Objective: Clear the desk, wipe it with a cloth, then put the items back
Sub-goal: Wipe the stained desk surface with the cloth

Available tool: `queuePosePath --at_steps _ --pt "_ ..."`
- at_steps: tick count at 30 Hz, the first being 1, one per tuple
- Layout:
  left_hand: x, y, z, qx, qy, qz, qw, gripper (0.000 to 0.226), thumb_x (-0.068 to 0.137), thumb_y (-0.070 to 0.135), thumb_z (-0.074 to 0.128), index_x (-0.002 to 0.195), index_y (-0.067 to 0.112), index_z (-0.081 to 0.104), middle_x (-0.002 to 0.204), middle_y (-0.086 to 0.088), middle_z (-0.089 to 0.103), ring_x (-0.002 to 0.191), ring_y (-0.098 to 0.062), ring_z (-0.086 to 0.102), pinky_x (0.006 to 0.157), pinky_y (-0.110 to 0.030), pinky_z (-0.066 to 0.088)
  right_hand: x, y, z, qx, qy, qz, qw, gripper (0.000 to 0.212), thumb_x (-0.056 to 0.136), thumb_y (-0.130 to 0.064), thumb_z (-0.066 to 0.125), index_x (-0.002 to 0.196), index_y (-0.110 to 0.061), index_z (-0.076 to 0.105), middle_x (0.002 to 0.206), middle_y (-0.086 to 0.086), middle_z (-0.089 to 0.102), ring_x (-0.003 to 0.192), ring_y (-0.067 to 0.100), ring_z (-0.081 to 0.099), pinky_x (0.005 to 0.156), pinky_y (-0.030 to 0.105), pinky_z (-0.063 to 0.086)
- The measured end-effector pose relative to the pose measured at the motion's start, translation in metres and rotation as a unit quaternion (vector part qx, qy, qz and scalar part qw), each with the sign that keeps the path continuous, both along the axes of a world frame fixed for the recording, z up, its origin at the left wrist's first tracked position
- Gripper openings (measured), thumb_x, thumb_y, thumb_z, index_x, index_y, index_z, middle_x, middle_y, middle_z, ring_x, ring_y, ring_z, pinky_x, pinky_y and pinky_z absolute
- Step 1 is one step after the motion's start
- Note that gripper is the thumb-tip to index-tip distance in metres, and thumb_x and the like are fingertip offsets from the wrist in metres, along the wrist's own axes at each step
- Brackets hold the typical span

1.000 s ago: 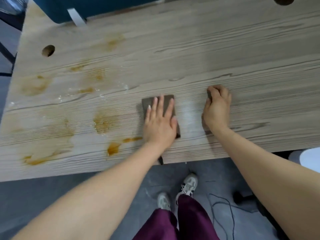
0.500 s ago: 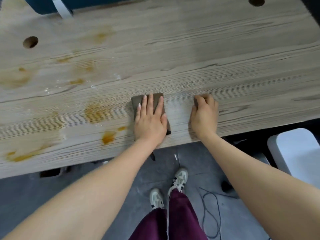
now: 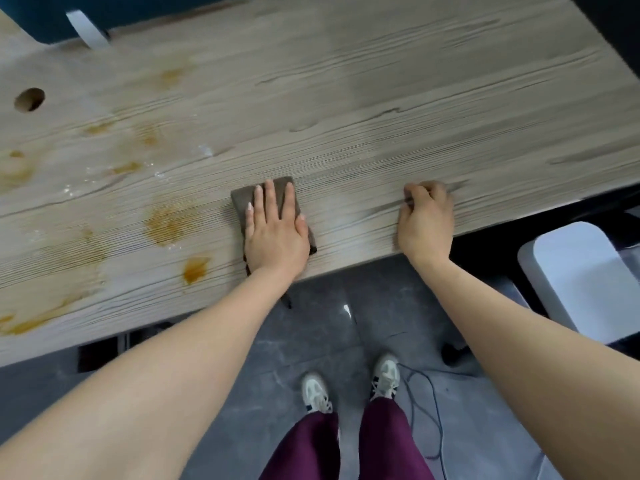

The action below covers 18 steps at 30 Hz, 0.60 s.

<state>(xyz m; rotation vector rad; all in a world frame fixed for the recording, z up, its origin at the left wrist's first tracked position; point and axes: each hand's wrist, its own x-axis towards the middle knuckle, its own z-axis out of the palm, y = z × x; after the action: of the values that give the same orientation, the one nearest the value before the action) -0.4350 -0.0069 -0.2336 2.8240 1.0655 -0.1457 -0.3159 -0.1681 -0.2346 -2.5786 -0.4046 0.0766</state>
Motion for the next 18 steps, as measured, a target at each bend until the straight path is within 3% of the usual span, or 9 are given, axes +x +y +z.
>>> queuePosePath --at_steps 4,7,9,11,13,15,18 --pt "0.04 -0.07 0.003 -0.035 -0.017 -0.148 0.988 0.055 0.101 0.038 0.016 0.15 0.026 -0.005 0.157 -0.003 -0.015 0.144 -0.018 -0.015 0.116 -0.034 -0.011 0.021 -0.018 -0.003 0.018 -0.019 -0.016 1.0 0.031 0.09 -0.006 0.051 0.119 -0.003 0.06 0.126 0.015 0.049 0.114 0.034 0.043 0.092 0.04 0.037" --pt "0.042 -0.056 0.002 -0.032 0.002 -0.266 0.963 0.055 0.1 0.043 0.015 0.149 0.03 -0.006 0.158 0.002 -0.011 0.145 -0.015 -0.012 0.117 -0.033 -0.007 0.044 -0.036 -0.004 0.014 -0.021 -0.055 0.998 0.032 0.091 -0.007 0.049 0.122 -0.004 0.058 0.127 0.015 0.048 0.116 0.033 0.042 0.091 0.039 0.036" --pt "0.041 -0.026 0.003 -0.017 0.005 -0.218 0.976 0.056 0.099 0.045 0.018 0.15 0.03 -0.002 0.159 0.002 -0.007 0.146 -0.016 -0.008 0.117 -0.033 -0.005 0.057 -0.047 -0.004 0.007 -0.008 -0.067 0.998 0.033 0.093 -0.008 0.048 0.125 -0.006 0.057 0.131 0.013 0.046 0.118 0.032 0.04 0.092 0.037 0.035" --pt "0.05 -0.007 0.003 -0.011 0.008 -0.062 0.998 0.056 0.1 0.042 0.021 0.151 0.027 0.002 0.159 -0.001 -0.003 0.146 -0.02 -0.006 0.118 -0.037 -0.004 0.065 -0.052 -0.003 0.016 0.0 -0.056 0.998 0.034 0.092 -0.008 0.048 0.126 -0.006 0.056 0.131 0.012 0.045 0.116 0.031 0.041 0.092 0.037 0.035" --pt "0.065 -0.017 0.002 -0.007 0.009 0.025 1.0 0.055 0.101 0.038 0.022 0.151 0.024 0.003 0.159 -0.004 -0.003 0.146 -0.022 -0.007 0.118 -0.039 -0.005 0.07 -0.056 -0.003 0.036 0.009 -0.05 0.998 0.035 0.092 -0.006 0.048 0.126 -0.005 0.056 0.129 0.011 0.046 0.114 0.029 0.042 0.093 0.034 0.035" --pt "0.086 -0.048 0.001 0.002 -0.002 -0.007 1.0 0.055 0.101 0.036 0.02 0.151 0.023 0.001 0.159 -0.005 -0.005 0.146 -0.022 -0.008 0.117 -0.039 -0.007 0.073 -0.058 -0.003 0.068 0.017 -0.048 0.996 0.035 0.091 -0.004 0.049 0.126 -0.004 0.056 0.128 0.01 0.046 0.114 0.027 0.042 0.094 0.031 0.035" --pt "0.118 -0.104 0.001 -0.01 -0.026 -0.141 0.99 0.055 0.1 0.036 0.021 0.151 0.024 0.001 0.159 -0.004 -0.004 0.146 -0.021 -0.008 0.116 -0.036 -0.007 0.078 -0.06 0.0 0.086 0.028 -0.044 0.995 0.035 0.091 -0.002 0.048 0.125 -0.004 0.056 0.127 0.01 0.046 0.114 0.026 0.041 0.095 0.028 0.035"
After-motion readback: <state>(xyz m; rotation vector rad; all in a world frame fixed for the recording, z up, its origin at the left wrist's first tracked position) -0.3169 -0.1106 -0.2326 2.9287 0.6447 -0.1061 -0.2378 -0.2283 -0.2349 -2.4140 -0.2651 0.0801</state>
